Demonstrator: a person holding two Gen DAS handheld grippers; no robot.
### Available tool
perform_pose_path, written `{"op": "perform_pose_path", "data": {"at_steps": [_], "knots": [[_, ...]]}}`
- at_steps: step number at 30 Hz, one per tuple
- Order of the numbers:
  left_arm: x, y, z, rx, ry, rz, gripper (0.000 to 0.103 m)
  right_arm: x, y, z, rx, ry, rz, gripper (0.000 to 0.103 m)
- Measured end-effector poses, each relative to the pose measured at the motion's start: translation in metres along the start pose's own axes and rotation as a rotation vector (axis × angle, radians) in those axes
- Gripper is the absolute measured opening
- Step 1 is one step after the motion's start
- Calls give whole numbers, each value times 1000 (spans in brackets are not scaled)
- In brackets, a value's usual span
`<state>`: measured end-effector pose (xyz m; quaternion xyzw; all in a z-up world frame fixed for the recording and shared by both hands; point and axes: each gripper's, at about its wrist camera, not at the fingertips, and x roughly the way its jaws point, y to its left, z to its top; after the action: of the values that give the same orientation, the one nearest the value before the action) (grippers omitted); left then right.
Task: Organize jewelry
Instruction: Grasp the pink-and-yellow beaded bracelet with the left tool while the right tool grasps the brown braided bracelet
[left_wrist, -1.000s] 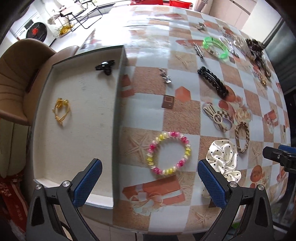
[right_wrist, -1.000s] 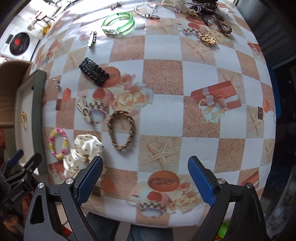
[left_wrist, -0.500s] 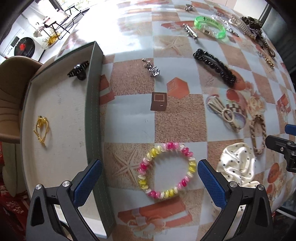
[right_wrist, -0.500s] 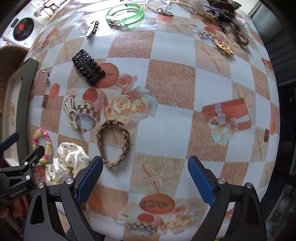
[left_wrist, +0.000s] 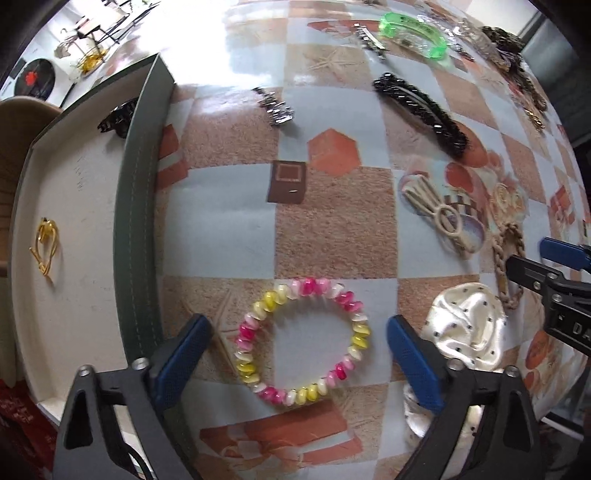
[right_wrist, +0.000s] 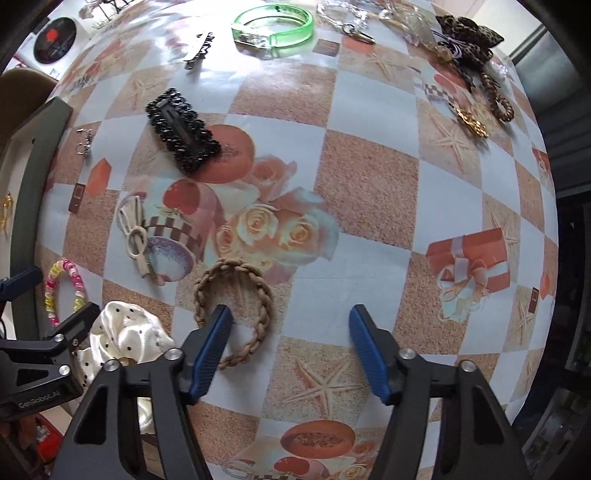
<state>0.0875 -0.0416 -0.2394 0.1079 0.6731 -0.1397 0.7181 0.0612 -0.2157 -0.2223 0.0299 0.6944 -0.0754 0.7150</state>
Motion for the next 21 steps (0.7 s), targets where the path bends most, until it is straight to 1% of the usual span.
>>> {"op": "perform_pose_path", "data": {"at_steps": [2, 3, 4, 5, 6, 7, 8, 9, 10, 12, 13, 18, 19, 20, 21], "knots": [[-3, -7, -2, 16, -7, -5, 78, 1, 12, 1, -10, -2, 3, 55], [-5, -10, -3, 21, -8, -7, 74, 0, 15, 1, -11, -1, 4, 48], [-7, -13, -5, 26, -9, -11, 66, -1, 16, 2, -10, -1, 4, 42], [-9, -15, -6, 29, -6, -13, 60, -1, 17, 4, -13, 0, 4, 39], [-10, -16, -6, 30, -5, -15, 56, -2, 18, 4, -16, -2, 1, 29], [-12, -16, -5, 30, -6, -19, 45, -3, 19, 5, -17, -2, -1, 17], [-14, -18, -5, 30, -6, -22, 34, -3, 21, 6, -19, -2, -7, 11], [-15, -18, -4, 27, -3, -28, 29, -4, 18, 2, -18, -3, -9, 7], [-18, -18, -3, 22, 1, -37, 21, -5, 18, 1, -16, -4, -8, 7], [-23, -19, -4, 2, 3, -56, 21, -8, 15, -1, -12, -4, -6, 7], [-26, -18, -4, -14, -1, -65, 21, -13, 6, -6, -5, -2, 2, 7], [-49, -8, -17, -80, -29, -111, 19, -27, -23, -11, 58, 2, 85, 6], [-55, -8, -18, -88, -36, -124, 9, -32, -27, -12, 68, 1, 99, 7], [-60, -4, -19, -93, -40, -128, 3, -36, -33, -12, 80, -2, 118, 7], [-65, -4, -20, -95, -45, -130, 3, -39, -38, -12, 88, -4, 133, 7]]}}
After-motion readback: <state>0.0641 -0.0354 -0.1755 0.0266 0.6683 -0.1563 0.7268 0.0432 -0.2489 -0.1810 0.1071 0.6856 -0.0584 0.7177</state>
